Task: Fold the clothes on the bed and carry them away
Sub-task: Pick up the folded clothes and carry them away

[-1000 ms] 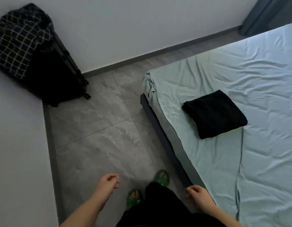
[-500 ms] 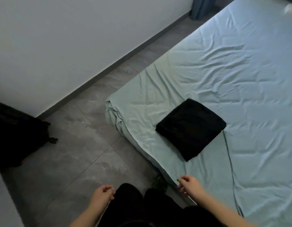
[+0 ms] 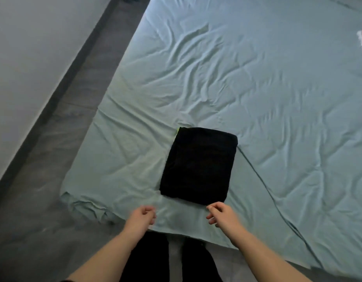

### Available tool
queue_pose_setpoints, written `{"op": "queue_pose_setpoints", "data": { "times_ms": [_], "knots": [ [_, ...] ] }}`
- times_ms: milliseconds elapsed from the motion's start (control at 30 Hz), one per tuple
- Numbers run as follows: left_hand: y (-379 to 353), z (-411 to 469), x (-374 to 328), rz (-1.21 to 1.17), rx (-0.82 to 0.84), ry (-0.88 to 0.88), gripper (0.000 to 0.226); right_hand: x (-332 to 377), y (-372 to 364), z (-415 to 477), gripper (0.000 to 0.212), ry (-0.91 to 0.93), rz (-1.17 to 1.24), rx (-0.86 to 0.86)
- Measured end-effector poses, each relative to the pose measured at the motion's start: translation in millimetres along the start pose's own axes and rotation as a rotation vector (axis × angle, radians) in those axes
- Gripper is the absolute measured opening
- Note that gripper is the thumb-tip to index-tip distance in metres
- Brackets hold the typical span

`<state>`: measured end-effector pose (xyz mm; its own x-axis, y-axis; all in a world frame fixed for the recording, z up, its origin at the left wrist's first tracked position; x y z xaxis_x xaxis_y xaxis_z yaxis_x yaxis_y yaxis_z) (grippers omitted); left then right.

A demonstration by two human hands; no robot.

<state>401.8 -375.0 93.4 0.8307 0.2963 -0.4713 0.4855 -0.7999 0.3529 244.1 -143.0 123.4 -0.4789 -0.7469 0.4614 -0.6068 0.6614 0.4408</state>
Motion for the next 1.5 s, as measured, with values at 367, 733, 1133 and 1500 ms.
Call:
{"op": "queue_pose_setpoints", "data": {
  "times_ms": [367, 733, 1133, 1500],
  "knots": [
    [-168.2, 88.0, -198.2, 0.709, -0.261, -1.067, 0.06, 82.7, 28.7, 155.2, 0.04, 0.474, -0.242, -0.569],
    [-212.2, 172.9, -174.4, 1.16, -0.195, -1.165, 0.075, 42.5, -0.7, 233.0, 0.068, 0.588, -0.761, -0.515],
    [-114.8, 185.1, -113.8, 0.28, 0.004, -0.297, 0.129, -53.2, 58.2, 219.6, 0.075, -0.014, 0.198, -0.253],
    [-149.9, 195.9, -116.2, 0.095, 0.104, -0.089, 0.072, -55.0, 3.7, 239.0, 0.07, -0.332, 0.641, 0.166]
  ]
}}
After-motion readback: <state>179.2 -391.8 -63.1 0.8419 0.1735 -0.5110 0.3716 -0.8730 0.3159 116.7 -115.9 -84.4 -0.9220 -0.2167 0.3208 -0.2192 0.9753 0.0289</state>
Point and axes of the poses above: each hand's wrist, its own z-axis towards the middle knuckle, its own y-axis out of the back of the hand, x = y × z, the point moved 10 cm from there along z, towards the middle knuckle, and after that the axes turned 8 degrees about -x, right-handed, at the moved point
